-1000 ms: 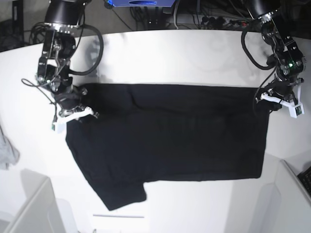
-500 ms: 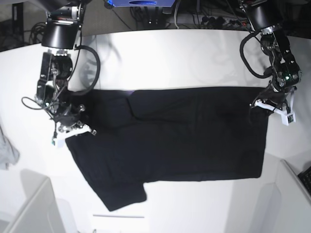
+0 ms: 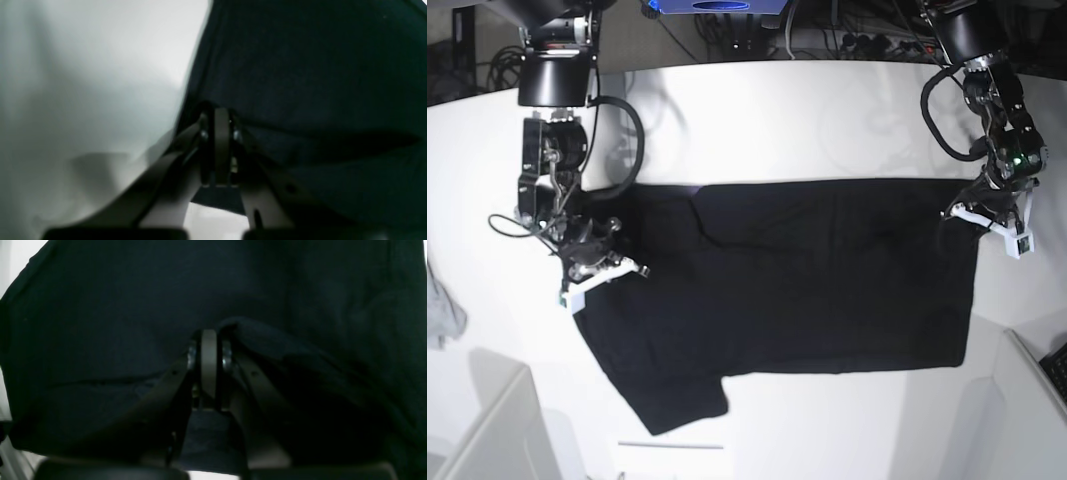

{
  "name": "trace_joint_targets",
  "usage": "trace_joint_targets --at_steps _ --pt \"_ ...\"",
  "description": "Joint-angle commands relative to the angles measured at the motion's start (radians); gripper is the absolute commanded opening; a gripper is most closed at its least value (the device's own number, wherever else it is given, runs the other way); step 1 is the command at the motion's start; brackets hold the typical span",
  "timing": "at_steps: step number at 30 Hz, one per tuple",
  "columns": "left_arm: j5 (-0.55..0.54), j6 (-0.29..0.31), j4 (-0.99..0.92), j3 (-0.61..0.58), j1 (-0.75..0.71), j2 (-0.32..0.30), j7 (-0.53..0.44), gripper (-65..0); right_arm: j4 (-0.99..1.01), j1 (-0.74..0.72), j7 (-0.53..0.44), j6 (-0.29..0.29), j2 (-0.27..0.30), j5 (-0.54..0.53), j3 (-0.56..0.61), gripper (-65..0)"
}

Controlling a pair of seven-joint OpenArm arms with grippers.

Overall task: Fold the T-shirt properly
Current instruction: 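Lift the shoulder edges and pull them toward the hem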

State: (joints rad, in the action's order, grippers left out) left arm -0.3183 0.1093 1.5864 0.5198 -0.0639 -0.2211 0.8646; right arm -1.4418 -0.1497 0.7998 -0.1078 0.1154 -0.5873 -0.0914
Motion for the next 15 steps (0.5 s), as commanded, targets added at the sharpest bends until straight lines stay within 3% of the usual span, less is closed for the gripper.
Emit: trace_joint_targets --at_steps 1,15 --pt "0.023 0.002 0.018 0.001 0.014 -0.011 -0.020 -65.0 -0.006 -0.027 -0.021 0.007 0.011 -0.003 -0.005 -65.0" --pt "0.051 0.002 0.019 0.010 0.034 -0.011 -0.021 -65.0 0.008 -0.032 -0.018 0.001 0.013 -0.003 -0.014 -65.0"
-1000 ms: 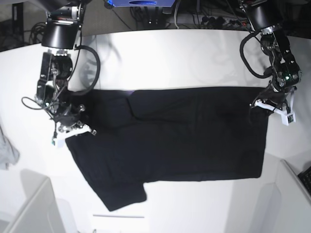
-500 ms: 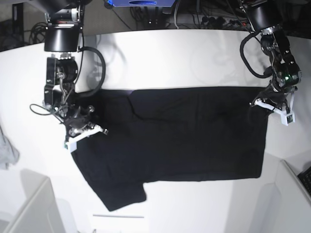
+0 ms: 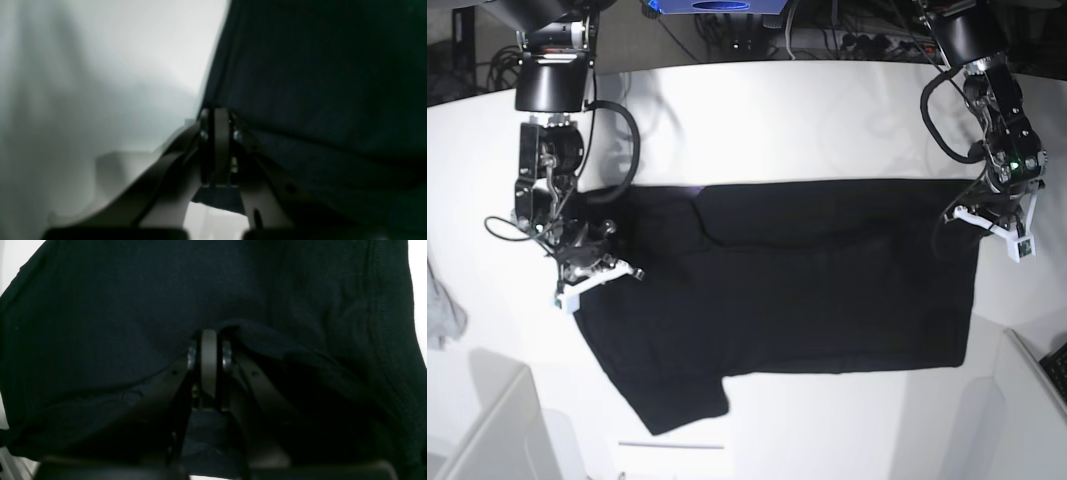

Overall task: Fold the T-shirt properly
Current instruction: 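Lift the shoulder edges and pull them toward the hem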

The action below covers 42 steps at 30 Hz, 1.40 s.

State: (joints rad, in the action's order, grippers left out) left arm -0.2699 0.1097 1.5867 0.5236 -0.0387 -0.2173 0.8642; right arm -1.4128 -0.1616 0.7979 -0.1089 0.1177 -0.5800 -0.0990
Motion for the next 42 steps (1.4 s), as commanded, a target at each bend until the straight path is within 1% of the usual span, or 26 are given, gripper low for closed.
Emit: trace_joint_targets --at_steps 1,2,4,5,6,7,8,9,11,12,14,16,17,18,20,21,24,26,27,28,31,32,35,37,40,42 --pt "0.002 0.002 0.024 0.007 0.009 -0.015 -0.021 -65.0 -0.021 -0.019 -0.016 0.002 0.010 -0.010 -0.006 -65.0" --pt "0.002 0.002 0.025 0.007 0.009 -0.015 -0.021 -65.0 -0.021 -0.014 -0.016 0.002 0.010 -0.010 -0.006 -63.9" --pt "0.002 0.002 0.025 0.007 0.010 -0.015 -0.021 -65.0 -0.026 -0.005 -0.021 0.002 0.017 -0.010 -0.008 -50.1" --pt "0.002 0.002 0.025 0.007 0.010 -0.017 -0.021 -60.9 -0.035 0.001 -0.022 0.002 0.020 -0.010 -0.008 -43.4" --pt "0.002 0.002 0.025 0.008 0.010 -0.017 -0.021 -56.4 -0.046 0.009 -0.025 0.002 0.020 -0.010 -0.014 -38.4" --pt "0.001 0.002 0.025 0.008 0.012 -0.017 -0.021 -50.7 -0.072 0.026 -0.042 0.002 0.018 -0.010 -0.034 -34.2" --pt "0.001 0.002 0.025 0.008 0.012 -0.017 -0.023 -46.1 -0.098 0.044 -0.064 0.001 0.014 -0.010 -0.057 -32.7" --pt "0.001 0.002 0.025 0.010 0.015 -0.017 -0.023 -41.1 -0.130 0.070 -0.094 -0.015 0.012 -0.010 -0.078 -32.4" --pt "0.001 0.002 0.025 0.019 0.029 -0.017 -0.023 -31.6 -0.196 0.116 -0.148 -0.068 0.001 -0.010 -0.100 -32.4" --pt "-0.002 0.003 0.027 0.053 0.030 -0.014 -0.023 -28.0 -0.234 0.141 -0.165 -0.099 -0.002 -0.011 -0.104 -32.3" --pt "-0.038 0.006 0.050 0.154 0.029 -0.008 -0.023 -22.4 -0.308 0.201 -0.188 -0.153 -0.002 -0.018 -0.106 -32.3" --pt "-0.122 0.006 0.080 0.237 0.016 0.012 -0.021 -18.9 -0.377 0.265 -0.220 -0.205 -0.003 -0.019 -0.107 -32.3" --pt "-0.180 0.006 0.099 0.280 -0.005 0.019 -0.020 -17.9 -0.412 0.308 -0.246 -0.242 -0.011 -0.019 -0.107 -32.3" --pt "-0.245 0.006 0.116 0.312 -0.034 0.019 -0.020 -17.4 -0.440 0.346 -0.277 -0.285 -0.034 -0.019 -0.107 -32.3" --pt "-0.374 0.008 0.146 0.350 -0.085 0.019 -0.020 -16.8 -0.480 0.412 -0.343 -0.344 -0.069 -0.019 -0.107 -31.8" --pt "-0.432 0.008 0.151 0.367 -0.122 0.019 -0.020 -16.8 -0.489 0.440 -0.372 -0.358 -0.079 -0.019 -0.107 -31.7" --pt "-0.601 0.008 0.129 0.405 -0.204 0.019 -0.021 -16.8 -0.489 0.503 -0.437 -0.360 -0.111 -0.019 -0.107 -31.5" --pt "-0.664 0.008 0.091 0.410 -0.240 0.019 -0.021 -16.8 -0.475 0.521 -0.460 -0.360 -0.138 -0.019 -0.107 -31.5" --pt "-0.668 0.012 0.073 0.405 -0.246 0.019 -0.021 -16.8 -0.455 0.521 -0.466 -0.360 -0.143 -0.019 -0.107 -31.5" --pt "-0.668 0.029 0.056 0.405 -0.247 0.020 -0.021 -16.8 -0.431 0.515 -0.466 -0.360 -0.145 -0.019 -0.107 -31.5" --pt "-0.667 0.132 -0.004 0.404 -0.243 0.022 -0.021 -17.6 -0.356 0.481 -0.467 -0.360 -0.145 -0.019 -0.107 -31.5" --pt "-0.664 0.157 -0.022 0.404 -0.241 0.022 -0.021 -17.6 -0.334 0.472 -0.470 -0.360 -0.146 -0.019 -0.107 -31.5" --pt "-0.604 0.166 -0.038 0.404 -0.218 0.025 -0.021 -17.6 -0.293 0.468 -0.530 -0.358 -0.148 -0.019 -0.107 -31.5" --pt "-0.558 0.167 -0.044 0.404 -0.198 0.026 -0.021 -17.1 -0.276 0.468 -0.559 -0.343 -0.148 -0.019 -0.106 -31.4" --pt "-0.518 0.169 -0.069 0.404 -0.157 0.040 -0.021 -17.6 -0.257 0.455 -0.572 -0.306 -0.148 -0.019 -0.106 -31.4" --pt "-0.518 0.169 -0.088 0.402 -0.137 0.040 -0.021 -17.8 -0.239 0.443 -0.575 -0.302 -0.148 -0.021 -0.106 -31.4"
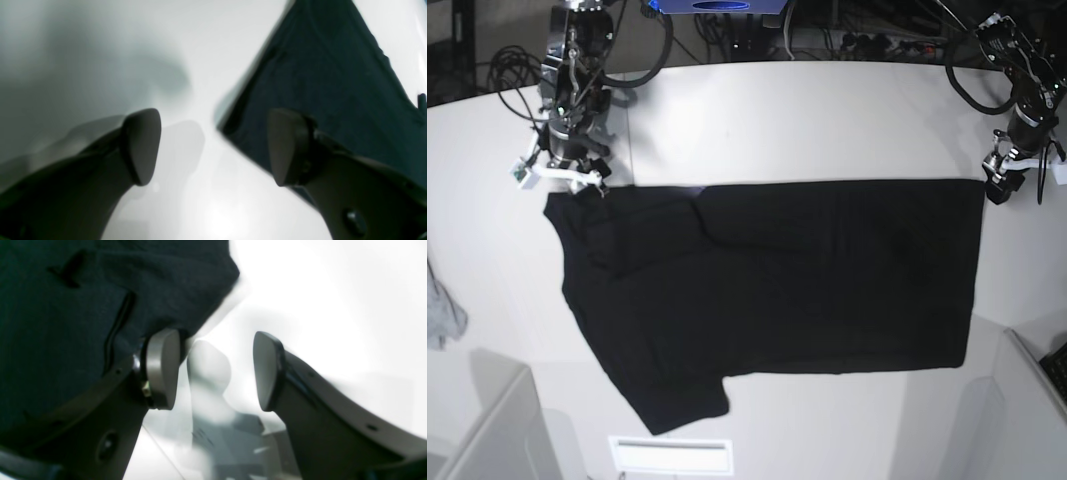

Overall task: Fold the T-shirt properly
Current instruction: 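Lift the shoulder edges and pull them toward the hem, then lay the folded shoulder edge down and open both grippers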

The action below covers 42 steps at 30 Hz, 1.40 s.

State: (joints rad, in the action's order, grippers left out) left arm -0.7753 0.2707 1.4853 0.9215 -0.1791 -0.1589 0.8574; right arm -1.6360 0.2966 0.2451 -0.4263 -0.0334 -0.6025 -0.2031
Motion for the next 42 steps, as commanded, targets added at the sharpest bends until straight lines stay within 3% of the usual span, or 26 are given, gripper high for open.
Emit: trace_joint_targets --at_steps 1,6,15,21,25,27,29,31,34,35,42 --pt "-0.013 0.008 0.004 -0.003 0.014 -0.017 -0.014 -17.8 -0.007 -0.023 -0.023 0.016 0.005 0.002 -0.002 -31.4" --pt "-0.011 0.008 -0.062 -0.088 0.060 -0.017 -0.014 -17.8 0.026 -0.061 -0.023 0.017 0.010 0.002 -0.005 -31.4" --pt "-0.009 0.006 -0.157 -0.100 0.112 -0.018 -0.016 -17.9 0.112 -0.115 -0.017 0.019 0.010 0.002 -0.089 -31.5" --pt "0.124 0.006 -0.159 -0.101 0.148 -0.015 -0.016 -17.9 0.115 -0.113 -0.017 0.020 0.005 0.003 -0.083 -31.7" --pt "0.138 0.006 -0.159 -0.101 0.149 -0.014 -0.016 -18.6 0.125 -0.116 -0.017 0.020 0.010 0.003 -0.083 -32.1" --pt "0.142 0.006 -0.159 -0.101 0.151 -0.014 -0.016 -24.0 0.128 -0.116 -0.017 0.020 0.010 0.003 -0.083 -32.4" --pt "0.142 0.006 -0.159 -0.101 0.151 -0.014 -0.016 -34.1 0.132 -0.116 -0.017 0.020 0.010 0.003 -0.086 -35.3" --pt "0.144 0.006 -0.159 -0.112 0.151 -0.015 -0.016 -46.6 0.132 -0.116 -0.019 0.040 0.010 0.003 -0.088 -43.4" --pt "0.144 0.006 -0.159 -0.177 0.146 -0.018 -0.016 -65.0 0.132 -0.116 -0.019 0.126 0.010 0.003 -0.089 -59.3" --pt "0.144 0.006 -0.159 -0.190 0.143 -0.018 -0.016 -65.0 0.132 -0.115 -0.019 0.142 0.010 0.003 -0.091 -65.0" --pt "0.145 0.006 -0.143 -0.200 0.112 -0.024 -0.013 -65.0 0.121 -0.086 -0.017 0.145 0.005 0.003 -0.146 -65.0"
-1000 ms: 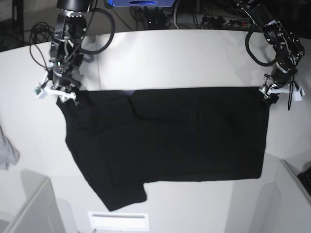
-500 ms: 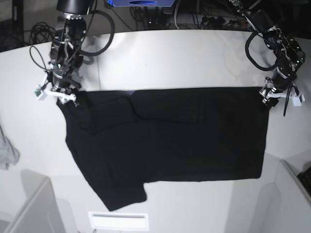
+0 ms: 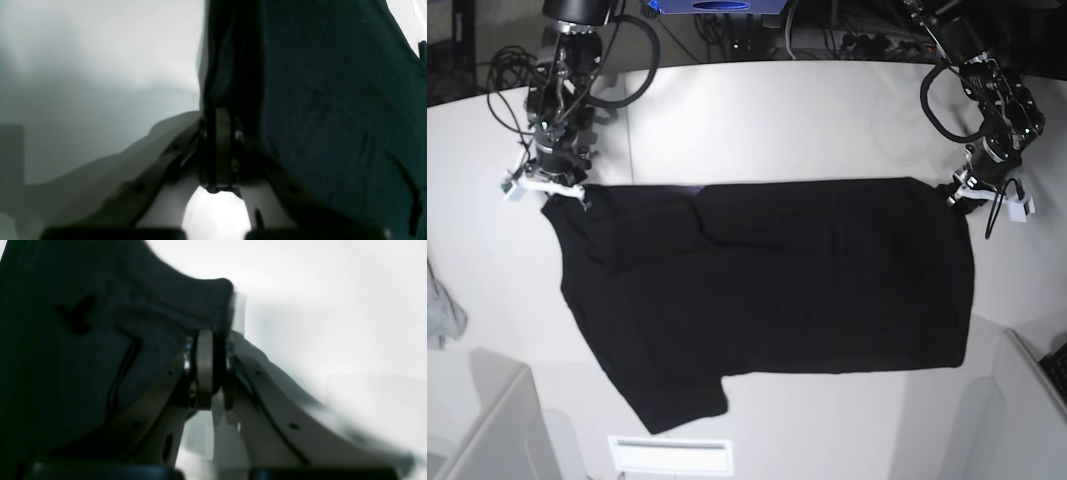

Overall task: Fold the T-shirt properly
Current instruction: 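Lay the folded shoulder edge down and open both grippers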

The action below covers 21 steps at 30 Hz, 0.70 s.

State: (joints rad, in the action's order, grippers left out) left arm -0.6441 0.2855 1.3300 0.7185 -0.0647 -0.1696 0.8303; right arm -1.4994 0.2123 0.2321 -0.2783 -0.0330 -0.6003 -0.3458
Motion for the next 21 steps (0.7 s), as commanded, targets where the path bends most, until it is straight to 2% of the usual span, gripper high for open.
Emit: trace_joint_targets --at_steps 1,13,21 --pt "0.014 -0.009 0.027 0.002 -0.014 -0.026 0.014 -65.0 -0.017 0.002 -0.004 -0.003 0.006 0.001 -0.009 -65.0" --pt "0.010 -0.009 0.207 0.005 -0.175 -0.035 0.014 -65.0 -0.172 0.158 0.000 -0.002 0.005 0.001 -0.034 -65.0" --pt "0.007 -0.009 0.286 0.006 -0.295 -0.035 0.014 -65.0 -0.317 0.258 0.118 -0.002 0.000 0.000 -0.043 -65.0"
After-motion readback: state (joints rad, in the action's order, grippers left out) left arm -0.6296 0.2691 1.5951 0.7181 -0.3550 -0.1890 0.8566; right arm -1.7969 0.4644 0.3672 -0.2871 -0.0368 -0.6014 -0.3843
